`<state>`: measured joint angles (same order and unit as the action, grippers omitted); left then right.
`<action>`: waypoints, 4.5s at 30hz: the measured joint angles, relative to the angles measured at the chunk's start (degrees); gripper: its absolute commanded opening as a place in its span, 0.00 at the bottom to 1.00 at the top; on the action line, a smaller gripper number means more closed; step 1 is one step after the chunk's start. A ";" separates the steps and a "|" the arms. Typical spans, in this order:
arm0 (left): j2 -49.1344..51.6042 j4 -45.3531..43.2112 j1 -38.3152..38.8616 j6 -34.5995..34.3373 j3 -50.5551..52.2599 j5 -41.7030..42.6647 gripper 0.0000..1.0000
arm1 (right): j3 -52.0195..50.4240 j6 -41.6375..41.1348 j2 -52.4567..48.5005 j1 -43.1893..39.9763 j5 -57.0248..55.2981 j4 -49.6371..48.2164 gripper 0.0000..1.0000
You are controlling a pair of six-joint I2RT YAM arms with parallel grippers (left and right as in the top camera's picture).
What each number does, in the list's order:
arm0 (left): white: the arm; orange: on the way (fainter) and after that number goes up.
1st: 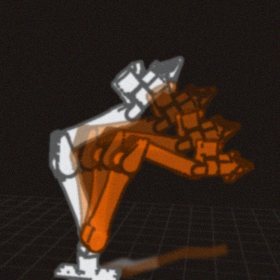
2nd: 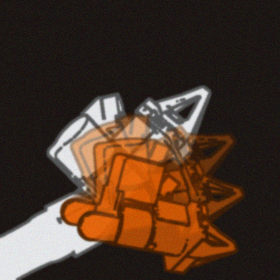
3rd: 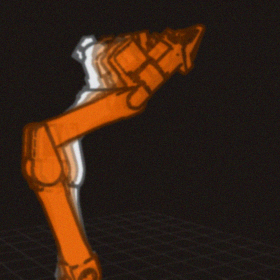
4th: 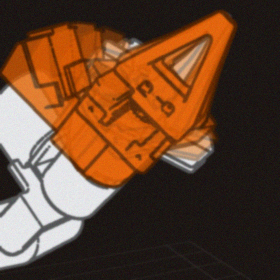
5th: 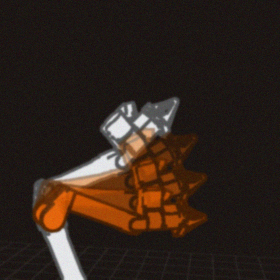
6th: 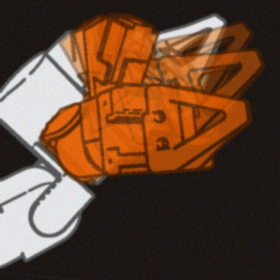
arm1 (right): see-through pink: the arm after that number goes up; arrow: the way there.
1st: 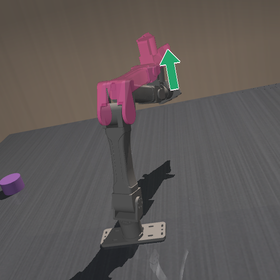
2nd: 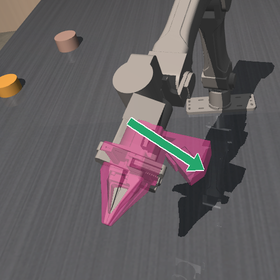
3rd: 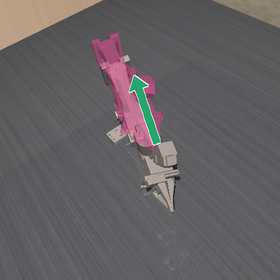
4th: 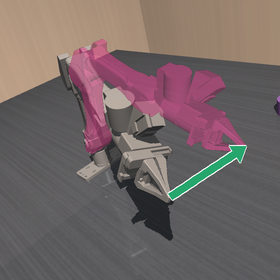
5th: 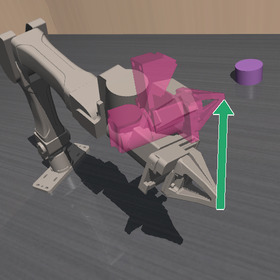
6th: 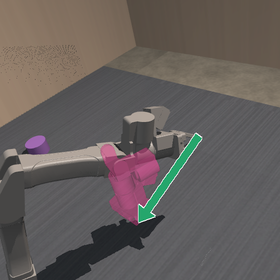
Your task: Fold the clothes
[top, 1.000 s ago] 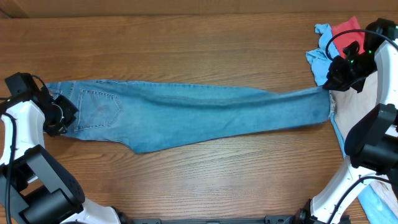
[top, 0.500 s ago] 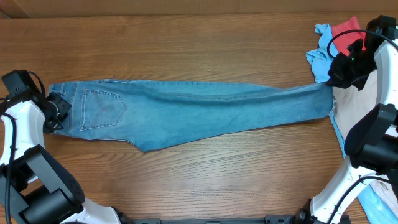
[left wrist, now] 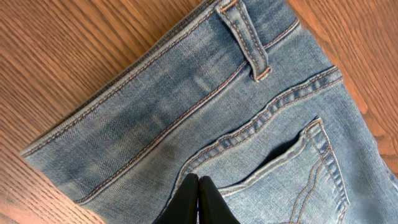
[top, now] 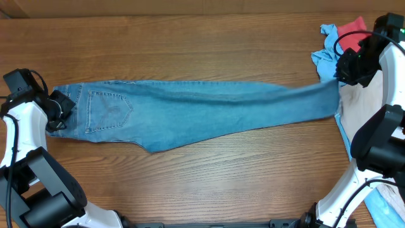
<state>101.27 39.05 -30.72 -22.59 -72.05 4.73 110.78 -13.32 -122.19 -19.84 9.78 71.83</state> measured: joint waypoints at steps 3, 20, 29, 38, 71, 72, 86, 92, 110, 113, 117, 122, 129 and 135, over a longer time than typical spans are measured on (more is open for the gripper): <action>0.00 0.09 0.00 0.00 0.00 0.04 0.06 | -2.56 -0.15 -0.02 0.00 -0.24 -5.03 0.52; 0.00 4.61 3.02 3.26 0.00 0.63 0.08 | -6.27 5.51 0.00 1.20 1.66 12.26 0.46; 0.00 4.66 3.54 3.34 0.00 0.63 0.10 | -18.43 11.67 0.00 13.20 2.47 3.19 0.44; 0.00 5.18 3.54 3.34 0.00 0.63 0.10 | -22.21 11.78 0.00 23.28 0.79 -5.44 0.46; 0.00 7.21 3.54 3.52 0.00 0.63 0.11 | -8.72 8.61 5.27 22.73 -2.67 -2.56 0.51; 0.00 7.23 3.54 3.52 0.00 0.63 0.11 | -9.84 9.29 5.31 22.86 -2.29 -3.39 0.51; 0.00 7.43 3.54 3.52 0.00 0.63 0.12 | -26.91 12.07 5.33 25.86 -1.01 -31.82 0.59; 0.00 8.15 3.54 3.52 0.00 0.61 0.12 | -26.91 10.95 5.33 25.86 -0.98 -39.76 0.60; 0.00 8.79 3.54 3.52 0.00 0.61 0.13 | -25.59 10.58 12.46 25.59 -4.55 -27.28 0.61; 0.00 8.79 3.54 3.52 0.00 0.63 0.13 | -25.57 11.04 11.17 25.07 -5.77 -27.56 0.61; 0.00 9.07 3.54 3.52 0.00 0.61 0.13 | -25.57 11.47 6.03 23.96 -6.60 -29.99 0.64; 0.00 9.22 3.54 3.52 0.00 0.61 0.13 | -25.70 11.80 0.50 22.01 -6.88 -35.32 0.70; 0.00 9.62 3.54 3.52 0.00 0.63 0.13 | -22.99 11.80 0.52 19.23 -8.39 -30.95 0.73; 0.00 9.66 3.54 3.52 0.00 0.63 0.13 | -20.24 11.61 2.19 14.14 -10.01 -25.83 0.75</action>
<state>101.27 48.71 -27.18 -19.07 -72.05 5.37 90.54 -1.72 -120.01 -5.69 -0.23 46.00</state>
